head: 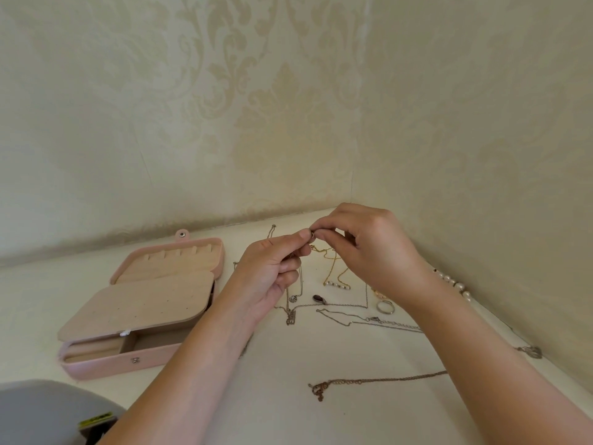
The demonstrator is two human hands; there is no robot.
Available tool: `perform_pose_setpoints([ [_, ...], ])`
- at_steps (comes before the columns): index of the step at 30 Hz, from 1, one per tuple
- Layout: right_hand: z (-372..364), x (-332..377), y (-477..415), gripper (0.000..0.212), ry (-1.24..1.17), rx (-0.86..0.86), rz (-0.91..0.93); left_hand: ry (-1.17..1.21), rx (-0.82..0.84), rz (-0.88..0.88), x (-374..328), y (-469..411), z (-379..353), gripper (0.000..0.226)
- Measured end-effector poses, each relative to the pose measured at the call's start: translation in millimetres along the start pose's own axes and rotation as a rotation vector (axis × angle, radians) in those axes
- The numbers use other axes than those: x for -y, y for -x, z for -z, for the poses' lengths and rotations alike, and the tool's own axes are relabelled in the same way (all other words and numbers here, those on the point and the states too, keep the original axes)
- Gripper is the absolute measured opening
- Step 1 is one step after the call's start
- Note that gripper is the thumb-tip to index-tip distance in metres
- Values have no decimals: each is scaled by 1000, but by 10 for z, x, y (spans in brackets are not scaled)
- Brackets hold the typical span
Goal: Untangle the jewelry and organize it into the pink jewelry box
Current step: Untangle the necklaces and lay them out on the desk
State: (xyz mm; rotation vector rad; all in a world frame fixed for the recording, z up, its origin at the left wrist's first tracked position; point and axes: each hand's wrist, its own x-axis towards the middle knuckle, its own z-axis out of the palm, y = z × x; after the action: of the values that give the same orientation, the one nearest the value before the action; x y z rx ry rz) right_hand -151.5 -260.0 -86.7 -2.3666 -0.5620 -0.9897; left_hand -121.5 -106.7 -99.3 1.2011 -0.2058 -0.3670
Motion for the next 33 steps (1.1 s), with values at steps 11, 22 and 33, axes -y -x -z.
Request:
perform_pose_setpoints([
  [11, 75, 1, 12, 9, -181, 54, -110, -22, -17, -11, -5, 17, -10, 26],
  [22, 36, 63, 3, 10, -216, -5, -187, -1, -21, -63, 4, 5, -12, 10],
  [33, 34, 80, 9, 7, -371, -35, -302, 91, -2, -89, -1, 0, -7, 9],
])
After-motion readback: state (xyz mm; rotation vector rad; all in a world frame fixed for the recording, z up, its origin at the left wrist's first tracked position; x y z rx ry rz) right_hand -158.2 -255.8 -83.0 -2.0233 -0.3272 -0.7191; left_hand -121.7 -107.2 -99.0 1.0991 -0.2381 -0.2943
